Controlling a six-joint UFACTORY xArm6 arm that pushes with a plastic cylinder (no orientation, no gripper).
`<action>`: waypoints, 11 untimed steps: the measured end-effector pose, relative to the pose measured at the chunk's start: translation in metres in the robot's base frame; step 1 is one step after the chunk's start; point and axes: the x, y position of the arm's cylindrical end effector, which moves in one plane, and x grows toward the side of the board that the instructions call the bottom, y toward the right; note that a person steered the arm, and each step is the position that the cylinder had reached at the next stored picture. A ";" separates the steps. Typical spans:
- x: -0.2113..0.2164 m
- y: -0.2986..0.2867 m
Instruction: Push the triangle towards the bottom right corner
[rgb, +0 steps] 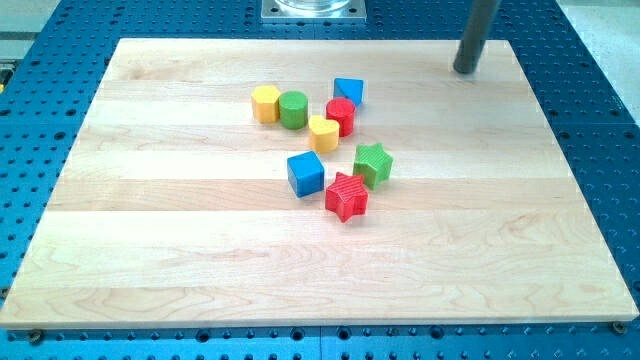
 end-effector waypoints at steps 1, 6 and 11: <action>-0.017 -0.048; 0.080 -0.177; 0.173 -0.073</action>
